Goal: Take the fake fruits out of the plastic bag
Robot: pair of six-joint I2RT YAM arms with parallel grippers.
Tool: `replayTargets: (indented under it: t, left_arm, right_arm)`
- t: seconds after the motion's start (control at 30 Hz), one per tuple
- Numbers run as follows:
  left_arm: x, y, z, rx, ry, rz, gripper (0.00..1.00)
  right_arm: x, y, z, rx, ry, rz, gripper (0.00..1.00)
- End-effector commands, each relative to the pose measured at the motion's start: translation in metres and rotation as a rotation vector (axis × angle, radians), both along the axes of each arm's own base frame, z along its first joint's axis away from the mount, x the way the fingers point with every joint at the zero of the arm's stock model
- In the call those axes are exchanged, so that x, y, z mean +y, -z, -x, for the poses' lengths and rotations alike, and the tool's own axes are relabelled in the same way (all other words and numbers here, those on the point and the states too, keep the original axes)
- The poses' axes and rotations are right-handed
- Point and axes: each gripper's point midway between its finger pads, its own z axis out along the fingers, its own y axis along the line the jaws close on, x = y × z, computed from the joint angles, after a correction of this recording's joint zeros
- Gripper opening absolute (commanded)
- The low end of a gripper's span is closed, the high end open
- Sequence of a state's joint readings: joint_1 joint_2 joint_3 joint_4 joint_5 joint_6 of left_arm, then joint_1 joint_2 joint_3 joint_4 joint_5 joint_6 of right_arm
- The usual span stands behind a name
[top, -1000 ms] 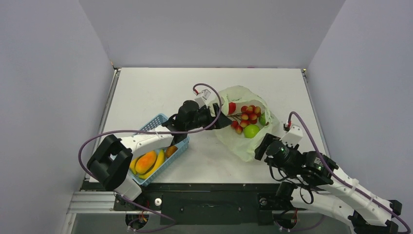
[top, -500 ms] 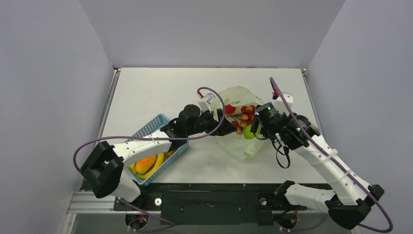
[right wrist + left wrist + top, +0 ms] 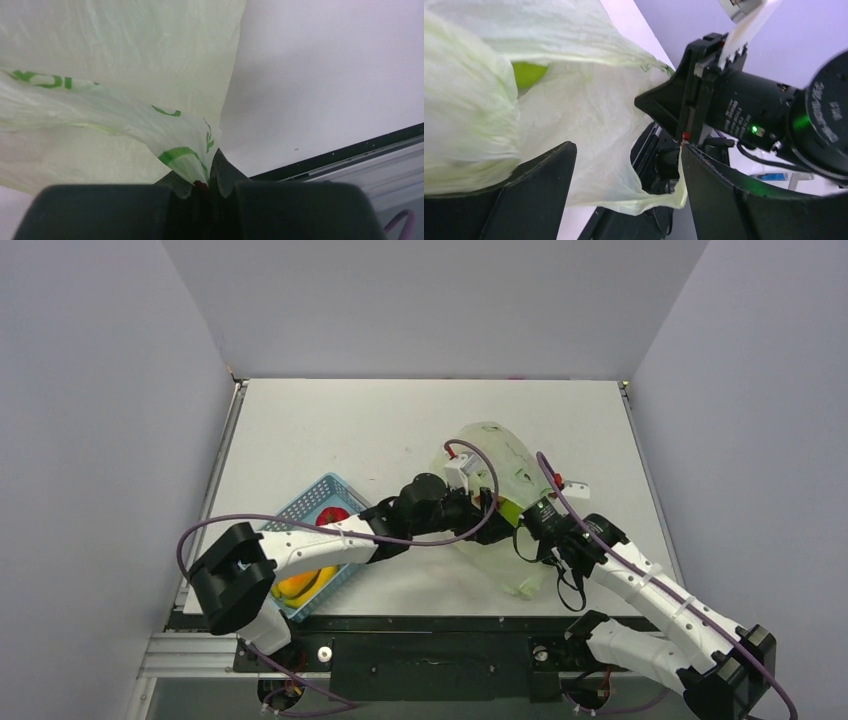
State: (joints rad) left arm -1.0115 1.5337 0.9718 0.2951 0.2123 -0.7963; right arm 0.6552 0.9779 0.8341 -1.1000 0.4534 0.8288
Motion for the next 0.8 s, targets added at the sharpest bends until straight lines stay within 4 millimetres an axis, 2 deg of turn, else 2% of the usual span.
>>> replayTargets:
  t: [0.0,0.03,0.13,0.33,0.47,0.63,0.77]
  left_arm:
    - [-0.032,-0.018,-0.014,-0.084,-0.010,0.062,0.73]
    - [-0.036,-0.019,-0.017,-0.097,-0.018,0.062,0.72]
    - [-0.045,-0.002,-0.026,-0.110,-0.057,0.021,0.68]
    - [-0.039,0.025,-0.044,-0.157,-0.169,-0.040,0.65]
    - [-0.038,0.035,-0.054,-0.165,-0.218,-0.050,0.66]
    - [-0.047,0.060,-0.073,-0.151,-0.257,-0.134,0.68]
    - [-0.050,0.065,-0.085,-0.172,-0.293,-0.163,0.70]
  right_arm:
    - [0.006,0.007,-0.001,-0.037,0.052,-0.071,0.00]
    - [0.007,0.005,-0.003,-0.053,0.049,-0.085,0.00]
    - [0.006,-0.010,-0.009,-0.112,0.049,-0.098,0.00]
    - [0.006,-0.031,-0.015,-0.173,0.052,-0.124,0.00]
    - [0.008,-0.038,-0.018,-0.184,0.048,-0.133,0.00]
    - [0.007,-0.045,-0.020,-0.208,0.046,-0.140,0.00]
    - [0.008,-0.048,-0.020,-0.217,0.041,-0.151,0.00]
